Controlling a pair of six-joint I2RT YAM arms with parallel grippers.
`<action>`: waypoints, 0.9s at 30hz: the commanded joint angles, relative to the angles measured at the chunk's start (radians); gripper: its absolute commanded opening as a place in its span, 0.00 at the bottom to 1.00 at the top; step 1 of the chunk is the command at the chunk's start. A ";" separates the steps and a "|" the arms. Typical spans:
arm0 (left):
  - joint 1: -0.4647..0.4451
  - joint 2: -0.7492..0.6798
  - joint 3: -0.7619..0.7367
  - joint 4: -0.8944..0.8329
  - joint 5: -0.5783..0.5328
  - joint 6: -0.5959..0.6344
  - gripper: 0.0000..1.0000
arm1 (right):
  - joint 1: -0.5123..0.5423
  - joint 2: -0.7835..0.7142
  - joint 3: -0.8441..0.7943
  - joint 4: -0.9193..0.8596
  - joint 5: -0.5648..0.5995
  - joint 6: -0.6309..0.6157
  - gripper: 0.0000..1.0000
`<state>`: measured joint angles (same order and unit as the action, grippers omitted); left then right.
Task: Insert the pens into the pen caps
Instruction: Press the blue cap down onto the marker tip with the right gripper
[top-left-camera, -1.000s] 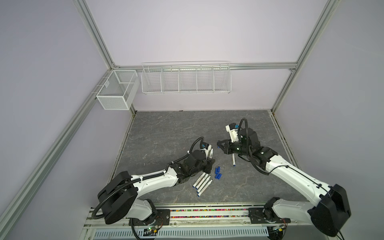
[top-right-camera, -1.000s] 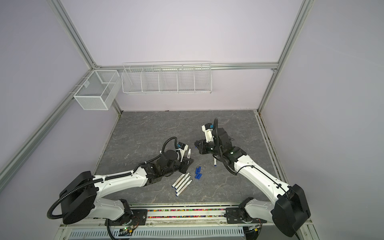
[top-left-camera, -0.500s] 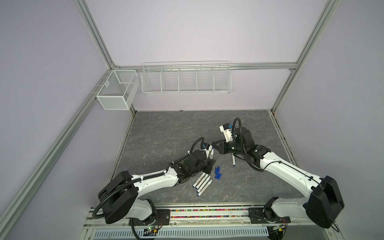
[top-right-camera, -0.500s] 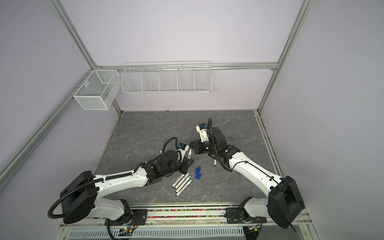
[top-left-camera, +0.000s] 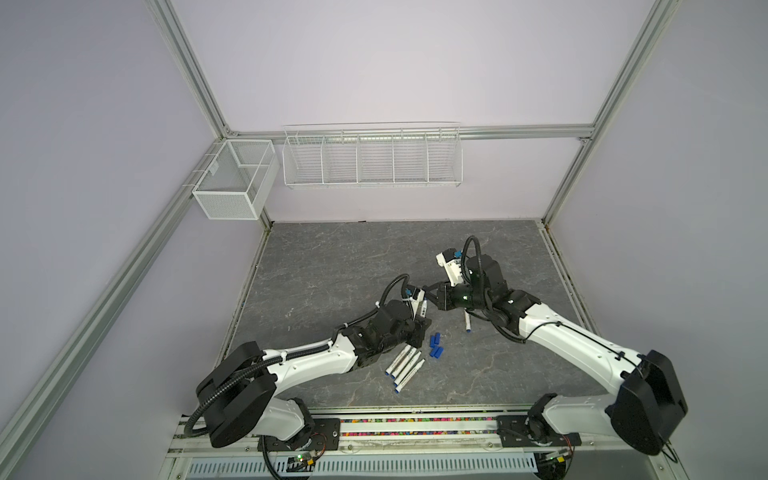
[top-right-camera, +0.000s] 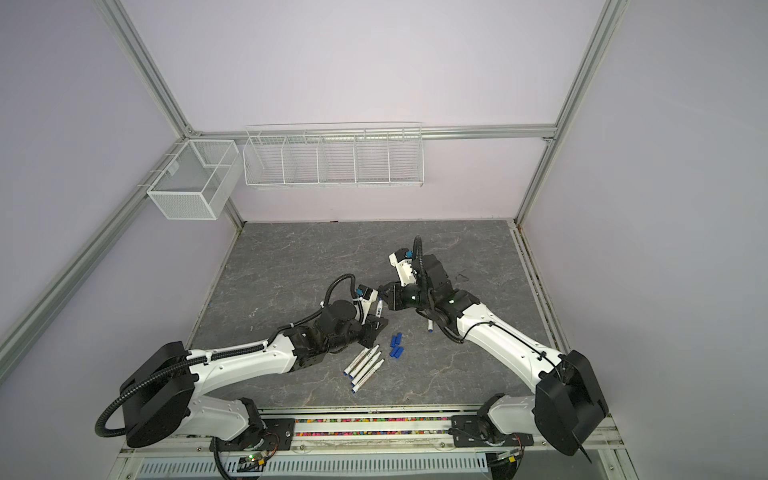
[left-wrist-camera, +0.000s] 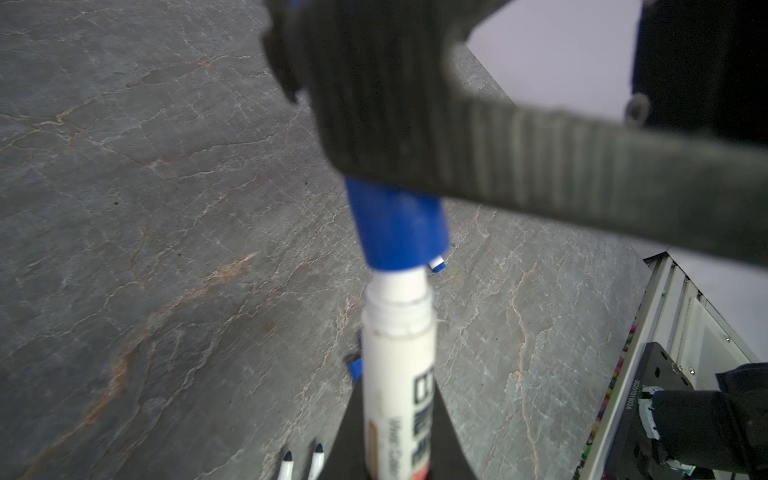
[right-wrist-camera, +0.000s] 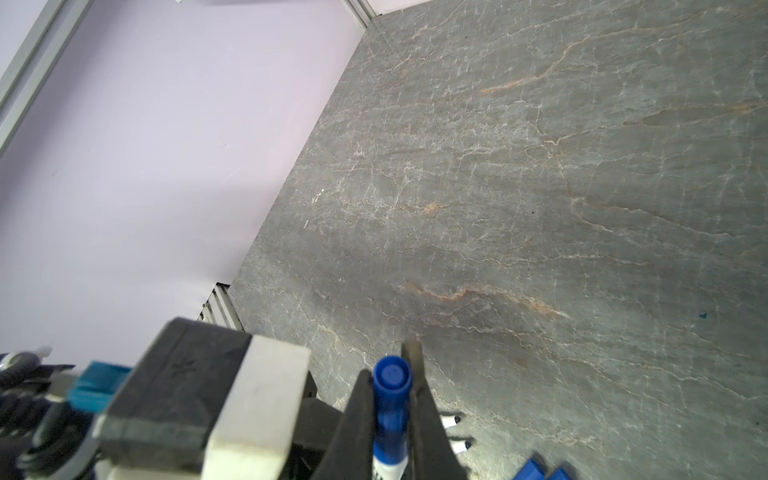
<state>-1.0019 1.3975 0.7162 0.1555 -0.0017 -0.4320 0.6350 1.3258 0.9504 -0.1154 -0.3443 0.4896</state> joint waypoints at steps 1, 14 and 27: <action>-0.004 -0.007 0.013 0.015 -0.014 0.005 0.00 | 0.008 -0.036 0.000 -0.056 -0.102 -0.032 0.12; -0.005 -0.028 -0.011 0.035 -0.024 0.004 0.00 | -0.055 -0.037 0.001 -0.280 -0.318 -0.121 0.13; -0.004 -0.024 -0.008 0.039 -0.016 0.007 0.00 | -0.060 -0.102 -0.011 -0.373 -0.389 -0.143 0.16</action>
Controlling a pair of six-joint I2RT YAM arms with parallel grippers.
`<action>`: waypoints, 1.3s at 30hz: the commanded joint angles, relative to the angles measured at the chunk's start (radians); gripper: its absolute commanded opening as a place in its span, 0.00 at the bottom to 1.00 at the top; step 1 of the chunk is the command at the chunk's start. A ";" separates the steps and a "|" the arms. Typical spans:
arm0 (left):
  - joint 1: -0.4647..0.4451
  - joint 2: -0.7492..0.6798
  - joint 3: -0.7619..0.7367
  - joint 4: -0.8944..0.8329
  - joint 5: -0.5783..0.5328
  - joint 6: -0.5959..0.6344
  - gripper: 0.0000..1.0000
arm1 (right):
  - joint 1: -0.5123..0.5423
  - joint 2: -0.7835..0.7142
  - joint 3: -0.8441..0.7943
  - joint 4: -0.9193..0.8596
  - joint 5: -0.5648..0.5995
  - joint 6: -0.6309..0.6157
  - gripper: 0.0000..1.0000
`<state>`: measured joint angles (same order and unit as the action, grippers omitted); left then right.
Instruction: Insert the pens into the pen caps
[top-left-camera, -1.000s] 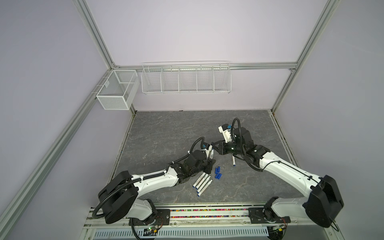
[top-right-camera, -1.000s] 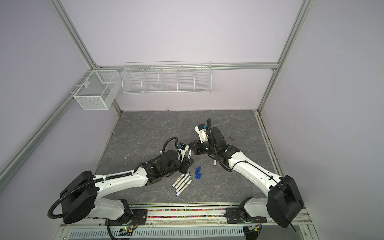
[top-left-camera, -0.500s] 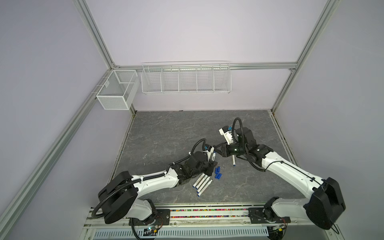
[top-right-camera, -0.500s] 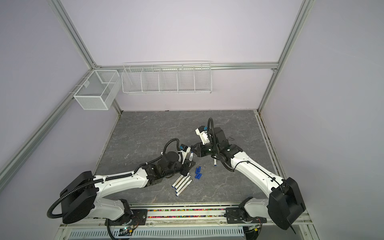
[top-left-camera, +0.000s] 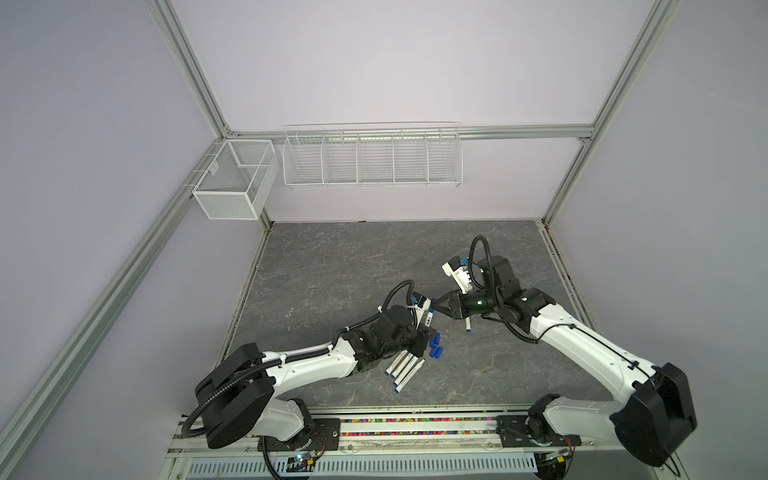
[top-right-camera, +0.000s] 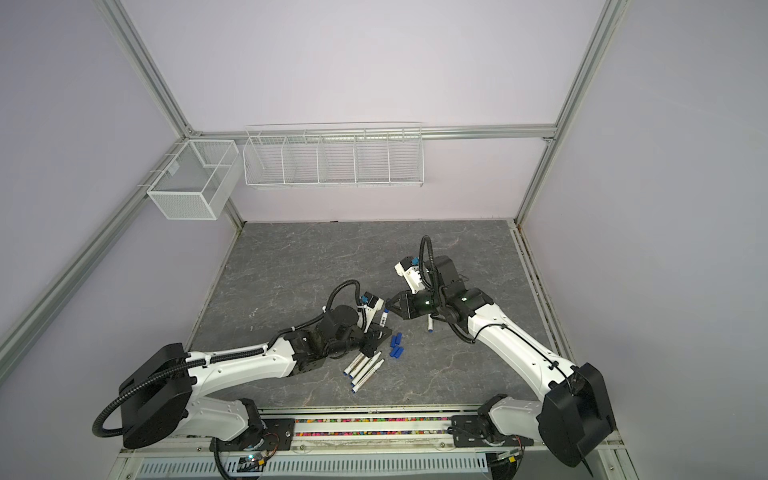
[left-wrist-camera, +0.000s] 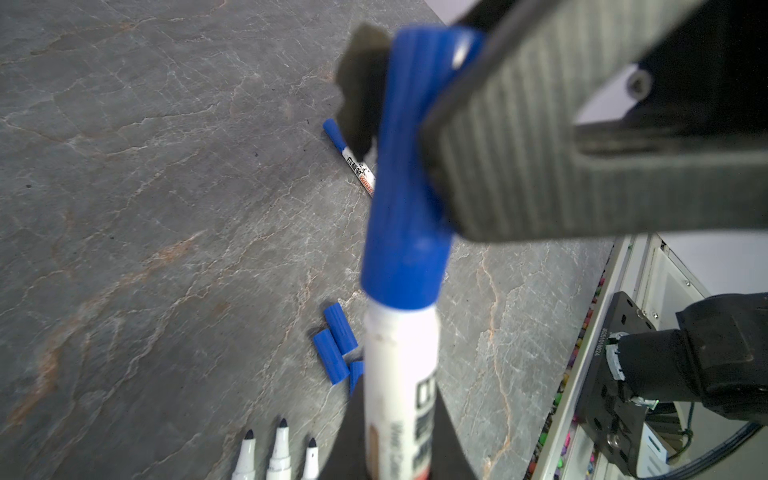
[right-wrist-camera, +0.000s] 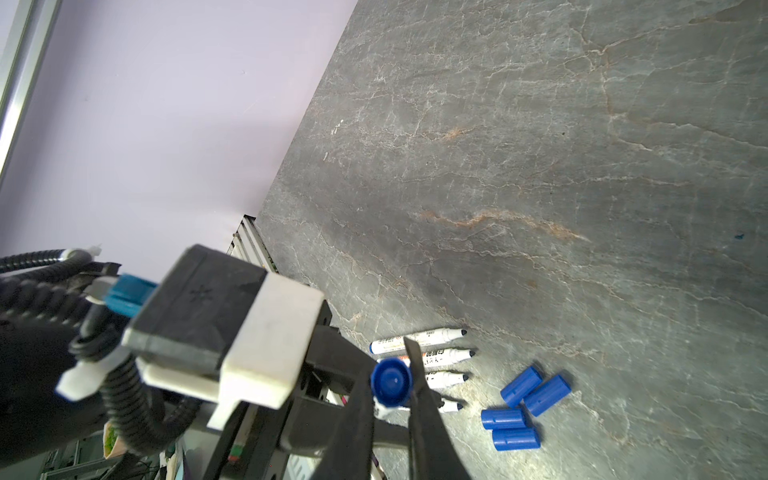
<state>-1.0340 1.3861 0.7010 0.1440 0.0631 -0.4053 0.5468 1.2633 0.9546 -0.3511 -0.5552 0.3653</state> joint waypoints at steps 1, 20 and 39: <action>0.028 -0.012 0.008 0.051 -0.080 -0.018 0.00 | 0.028 -0.041 -0.015 -0.135 -0.178 -0.018 0.16; 0.026 -0.031 0.041 -0.074 -0.047 0.137 0.00 | 0.027 0.041 0.062 -0.290 -0.254 -0.073 0.12; 0.023 -0.108 0.031 -0.063 -0.054 0.301 0.00 | 0.027 0.046 0.041 -0.253 -0.410 -0.038 0.12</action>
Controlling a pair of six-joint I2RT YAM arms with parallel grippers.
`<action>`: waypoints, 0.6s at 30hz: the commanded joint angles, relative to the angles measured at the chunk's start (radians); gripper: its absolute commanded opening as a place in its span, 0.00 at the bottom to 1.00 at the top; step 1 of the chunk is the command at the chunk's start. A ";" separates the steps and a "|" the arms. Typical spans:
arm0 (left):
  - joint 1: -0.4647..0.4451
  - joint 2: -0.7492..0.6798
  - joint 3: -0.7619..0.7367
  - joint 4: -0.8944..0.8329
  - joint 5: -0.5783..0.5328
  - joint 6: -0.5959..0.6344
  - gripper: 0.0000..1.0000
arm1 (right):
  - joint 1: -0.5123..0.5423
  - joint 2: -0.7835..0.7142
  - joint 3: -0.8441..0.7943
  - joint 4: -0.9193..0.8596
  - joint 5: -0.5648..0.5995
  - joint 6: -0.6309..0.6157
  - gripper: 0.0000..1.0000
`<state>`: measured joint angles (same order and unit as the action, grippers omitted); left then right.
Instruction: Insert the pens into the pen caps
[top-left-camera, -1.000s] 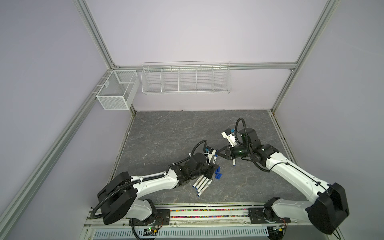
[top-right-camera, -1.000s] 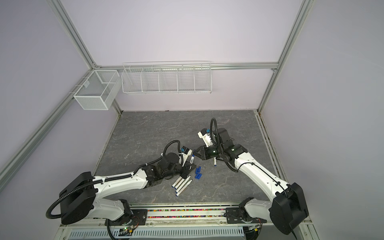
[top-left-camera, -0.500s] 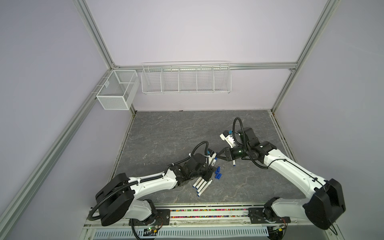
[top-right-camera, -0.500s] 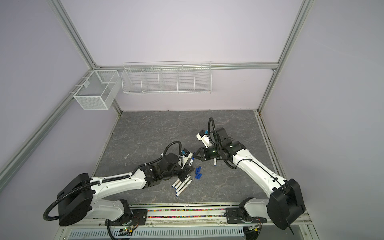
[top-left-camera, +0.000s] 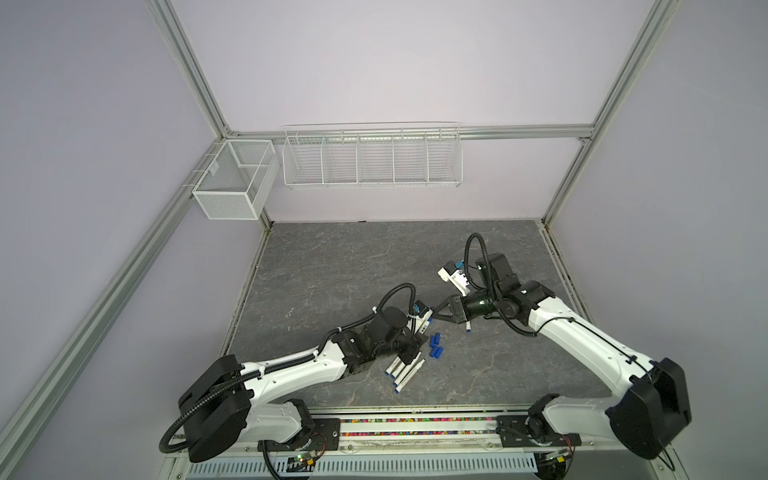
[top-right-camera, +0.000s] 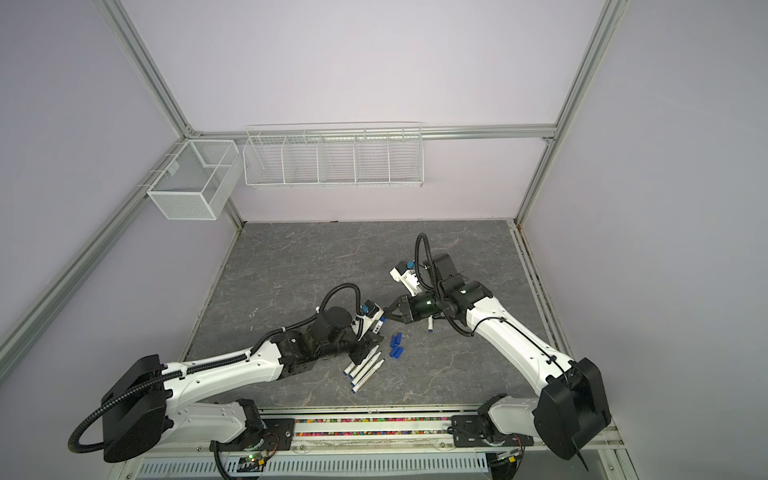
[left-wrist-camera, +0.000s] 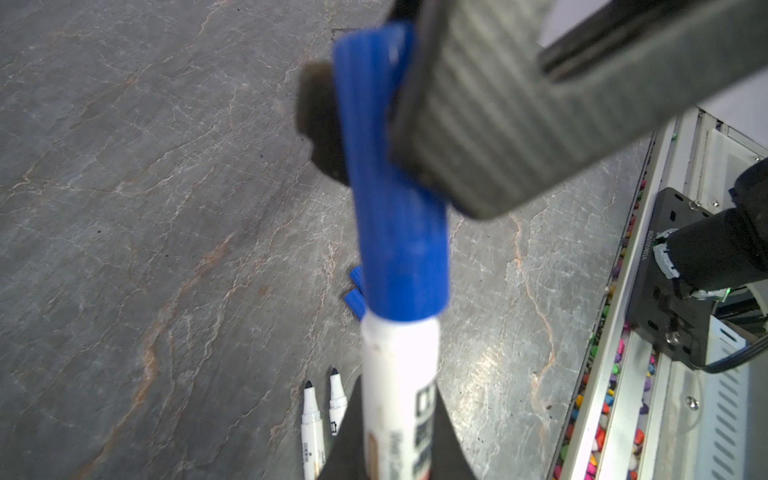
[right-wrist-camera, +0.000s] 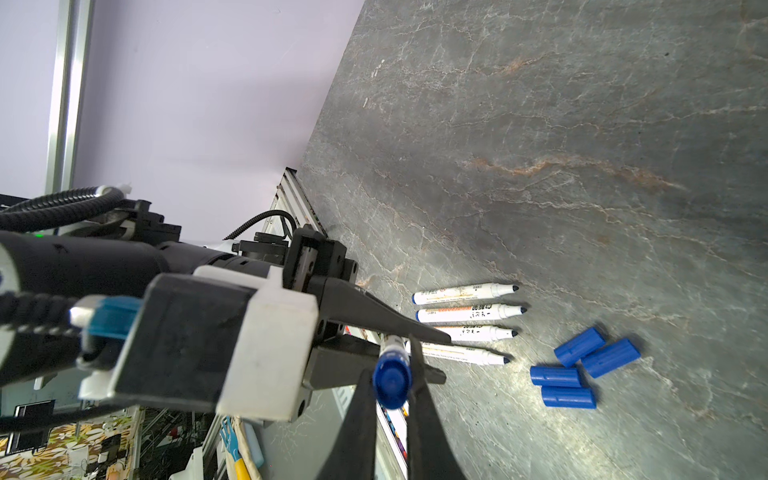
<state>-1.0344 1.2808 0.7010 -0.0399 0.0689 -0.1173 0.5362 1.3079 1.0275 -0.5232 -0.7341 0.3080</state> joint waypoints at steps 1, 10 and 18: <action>0.023 -0.002 0.031 0.124 -0.059 0.013 0.00 | 0.039 0.000 -0.036 -0.077 -0.238 0.026 0.12; 0.023 -0.004 0.031 0.120 -0.064 0.040 0.00 | 0.042 -0.010 -0.061 -0.100 -0.253 0.040 0.11; 0.023 -0.018 0.028 0.076 -0.070 0.105 0.00 | 0.042 -0.030 -0.058 -0.131 -0.246 0.034 0.11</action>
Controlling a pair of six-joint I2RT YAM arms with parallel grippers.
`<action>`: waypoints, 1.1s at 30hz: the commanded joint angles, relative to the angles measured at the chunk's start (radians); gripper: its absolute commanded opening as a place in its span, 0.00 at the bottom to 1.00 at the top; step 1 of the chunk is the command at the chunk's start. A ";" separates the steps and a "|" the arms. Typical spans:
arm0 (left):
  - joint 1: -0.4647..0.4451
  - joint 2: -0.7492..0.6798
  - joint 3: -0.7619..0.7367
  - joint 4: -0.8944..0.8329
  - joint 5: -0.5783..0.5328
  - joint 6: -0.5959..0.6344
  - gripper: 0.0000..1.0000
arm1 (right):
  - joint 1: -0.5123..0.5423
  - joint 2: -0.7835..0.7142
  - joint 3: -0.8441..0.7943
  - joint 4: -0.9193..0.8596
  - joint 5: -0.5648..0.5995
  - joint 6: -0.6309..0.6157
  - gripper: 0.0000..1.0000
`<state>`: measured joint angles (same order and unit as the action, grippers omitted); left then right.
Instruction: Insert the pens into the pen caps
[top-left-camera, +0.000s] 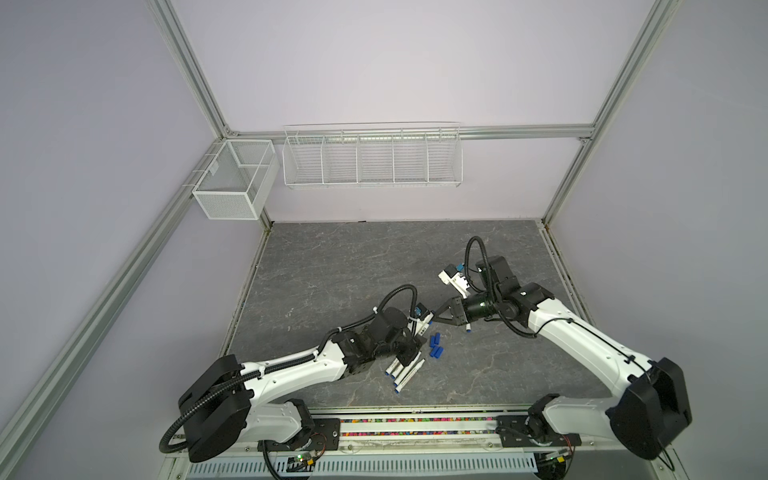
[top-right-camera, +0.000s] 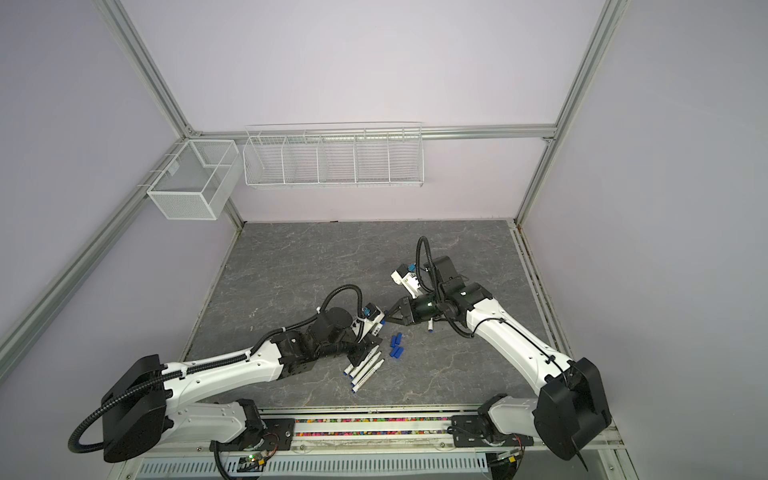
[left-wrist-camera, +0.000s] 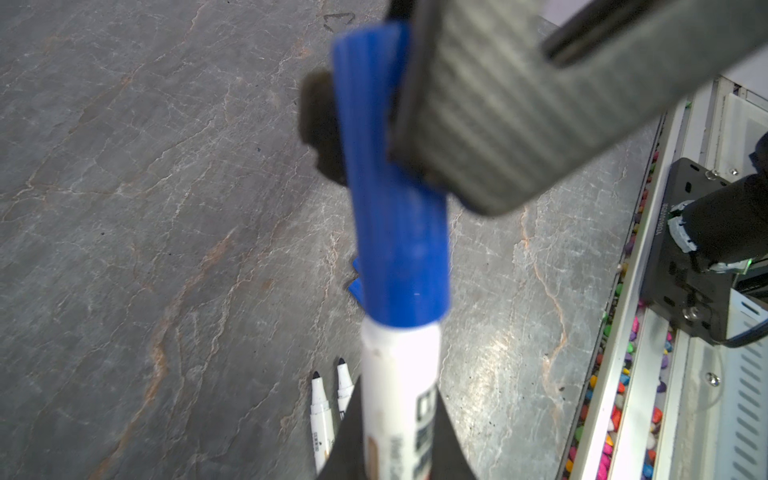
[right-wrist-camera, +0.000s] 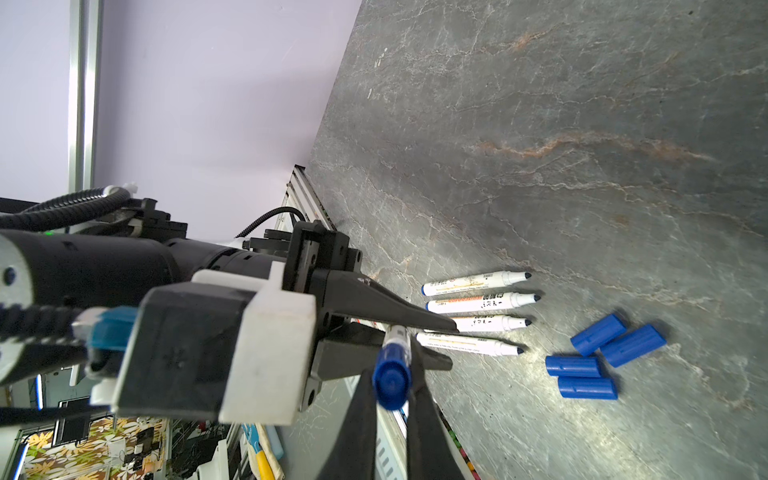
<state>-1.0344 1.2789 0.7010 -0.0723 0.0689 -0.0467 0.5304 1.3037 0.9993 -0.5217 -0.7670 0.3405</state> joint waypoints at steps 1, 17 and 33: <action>0.023 -0.016 0.025 0.103 -0.072 0.046 0.00 | 0.047 -0.026 -0.027 -0.134 -0.213 0.002 0.11; 0.019 -0.036 -0.014 0.170 -0.034 0.100 0.00 | 0.066 -0.050 0.014 -0.126 -0.190 -0.021 0.13; 0.014 -0.041 -0.053 0.227 -0.038 0.057 0.00 | -0.002 -0.139 0.191 -0.288 0.141 -0.167 0.23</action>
<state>-1.0157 1.2419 0.6628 0.1261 0.0380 0.0181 0.5396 1.1957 1.1572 -0.7826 -0.7300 0.2249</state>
